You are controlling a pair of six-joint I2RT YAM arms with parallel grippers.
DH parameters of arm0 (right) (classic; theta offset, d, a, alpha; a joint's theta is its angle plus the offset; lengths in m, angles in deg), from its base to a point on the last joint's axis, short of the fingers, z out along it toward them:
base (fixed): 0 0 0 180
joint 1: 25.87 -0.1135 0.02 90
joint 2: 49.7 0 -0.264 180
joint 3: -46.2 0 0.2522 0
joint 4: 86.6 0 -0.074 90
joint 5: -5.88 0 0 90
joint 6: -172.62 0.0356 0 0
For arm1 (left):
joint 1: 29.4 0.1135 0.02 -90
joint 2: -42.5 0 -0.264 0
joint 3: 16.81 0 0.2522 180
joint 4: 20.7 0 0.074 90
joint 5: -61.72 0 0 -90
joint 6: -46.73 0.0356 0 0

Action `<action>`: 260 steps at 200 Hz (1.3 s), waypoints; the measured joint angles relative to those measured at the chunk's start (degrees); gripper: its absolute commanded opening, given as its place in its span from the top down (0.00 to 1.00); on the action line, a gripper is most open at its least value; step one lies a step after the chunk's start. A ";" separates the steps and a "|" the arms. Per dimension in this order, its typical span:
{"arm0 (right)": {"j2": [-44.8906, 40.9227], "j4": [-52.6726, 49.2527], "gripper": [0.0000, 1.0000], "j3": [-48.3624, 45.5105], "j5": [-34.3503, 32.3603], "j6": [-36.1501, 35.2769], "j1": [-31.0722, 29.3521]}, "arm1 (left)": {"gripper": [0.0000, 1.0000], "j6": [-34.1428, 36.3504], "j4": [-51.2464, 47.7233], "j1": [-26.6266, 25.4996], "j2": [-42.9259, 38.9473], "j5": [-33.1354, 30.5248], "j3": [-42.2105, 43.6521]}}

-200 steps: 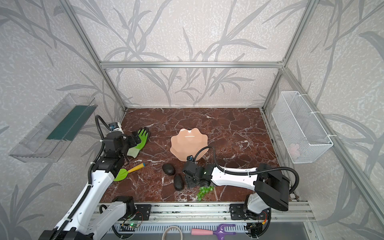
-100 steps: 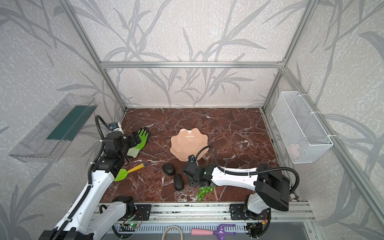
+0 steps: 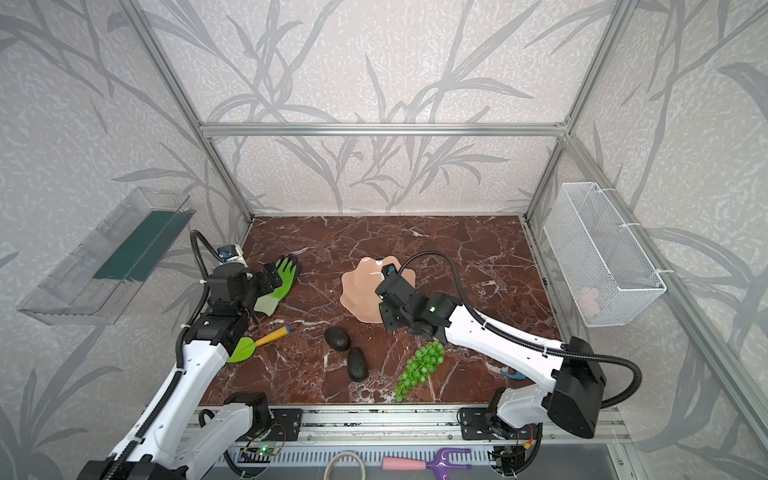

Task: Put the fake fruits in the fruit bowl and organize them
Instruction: 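Carry the apple over the pink bowl and release it inside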

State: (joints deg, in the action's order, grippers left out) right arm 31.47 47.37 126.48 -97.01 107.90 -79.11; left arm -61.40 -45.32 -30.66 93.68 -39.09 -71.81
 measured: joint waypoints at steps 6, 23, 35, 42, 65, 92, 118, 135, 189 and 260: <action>1.73 0.63 0.61 1.20 0.57 -1.03 1.03 | 0.06 0.00 0.00 0.00 0.00 0.00 0.00; 6.56 2.56 0.61 4.00 2.29 -3.50 3.54 | 0.06 0.00 -0.04 0.00 0.00 -0.02 0.00; 9.99 3.52 0.61 5.95 3.50 -5.05 4.90 | 0.06 0.00 -0.07 0.00 0.00 -0.04 0.02; 11.91 3.89 0.61 7.10 4.00 -5.84 5.46 | 0.06 0.00 -0.04 0.00 0.00 -0.04 0.00; 17.84 5.25 0.61 10.58 5.35 -8.02 6.75 | 0.06 0.00 -0.07 0.04 0.00 -0.15 0.02; 23.30 6.91 0.61 12.85 6.82 -9.55 7.87 | 0.06 -0.02 -0.09 0.22 0.00 -0.17 0.00; 27.78 7.61 0.61 14.73 7.93 -10.58 8.83 | 0.06 -0.11 -0.09 0.24 0.00 -0.13 0.02; 30.14 8.07 0.61 15.80 8.39 -10.84 9.73 | 0.06 -0.13 -0.09 0.26 0.00 -0.11 0.02; 37.24 8.39 0.58 20.15 9.40 -11.45 11.26 | 0.06 -0.59 -0.09 0.26 0.00 -0.11 0.00; 38.10 8.66 0.31 21.35 10.45 -11.19 11.37 | 0.08 -2.60 -5.07 0.28 0.00 -0.09 -1.44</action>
State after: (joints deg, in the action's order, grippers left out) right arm 69.57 56.03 147.83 -86.56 96.71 -67.74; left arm -64.00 -50.39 -30.37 93.68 -39.18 -73.25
